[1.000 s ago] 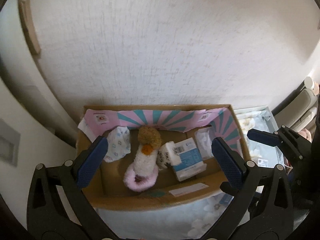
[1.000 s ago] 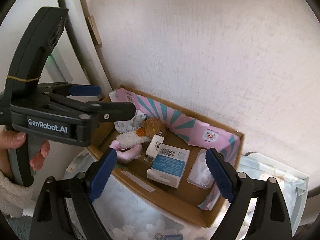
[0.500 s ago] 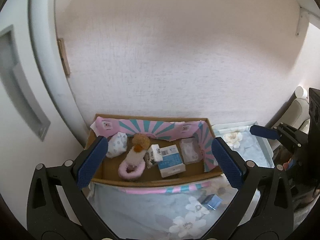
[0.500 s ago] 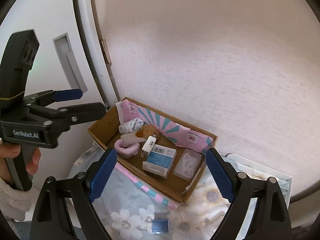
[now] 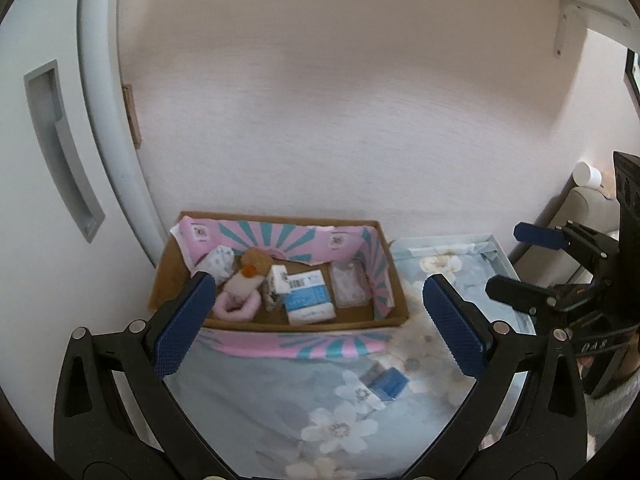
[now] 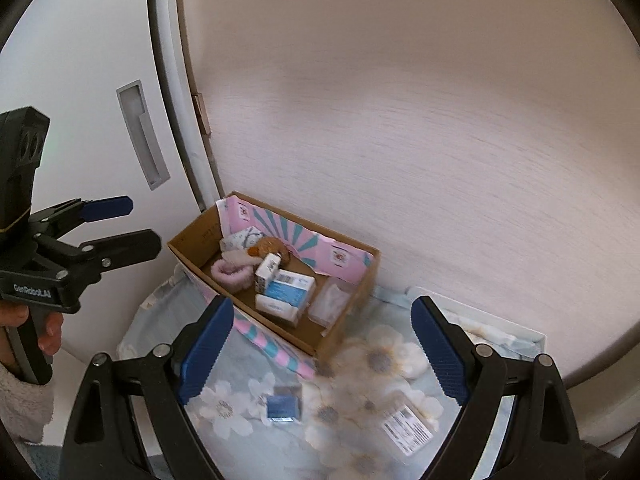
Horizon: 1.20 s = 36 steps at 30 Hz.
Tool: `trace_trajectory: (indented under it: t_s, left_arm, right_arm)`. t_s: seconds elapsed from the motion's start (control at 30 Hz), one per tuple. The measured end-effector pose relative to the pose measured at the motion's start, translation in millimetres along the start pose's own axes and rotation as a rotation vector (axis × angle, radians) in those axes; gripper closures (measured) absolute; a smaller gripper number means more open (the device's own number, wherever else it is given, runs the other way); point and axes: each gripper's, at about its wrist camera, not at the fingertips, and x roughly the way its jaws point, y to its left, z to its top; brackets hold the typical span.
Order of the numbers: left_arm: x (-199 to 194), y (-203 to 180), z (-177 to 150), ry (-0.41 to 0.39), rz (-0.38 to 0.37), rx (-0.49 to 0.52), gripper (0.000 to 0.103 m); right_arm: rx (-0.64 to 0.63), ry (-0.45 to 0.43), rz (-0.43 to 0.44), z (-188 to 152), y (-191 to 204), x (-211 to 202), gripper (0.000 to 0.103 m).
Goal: Organize objects
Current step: 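Withdraw both grippers from the cardboard box toward the remaining items, then grasp the blue-white medicine box with the left gripper while the right grasps the clear case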
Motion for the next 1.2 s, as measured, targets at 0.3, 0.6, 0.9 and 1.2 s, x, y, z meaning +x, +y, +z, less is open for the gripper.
trace_trajectory:
  t_s: [0.3, 0.6, 0.9, 1.2]
  left_arm:
    - [14, -37, -41, 0.045, -0.027, 0.003, 0.000]
    - [69, -76, -104, 0.161, -0.066, 0.079, 0.000]
    - [131, -96, -157, 0.222, -0.129, 0.101, 0.001]
    - [177, -90, -182, 0.283, -0.132, 0.089, 0.017]
  right_arm:
    - [-0.031, 0.006, -0.003, -39, -24, -8, 0.015]
    - [-0.093, 0.066, -0.027, -87, -48, 31, 0.015]
    - [-0.115, 0.161, 0.013, -135, -73, 85, 0.015]
    - [-0.196, 0.212, 0.016, -161, -85, 119, 0.015]
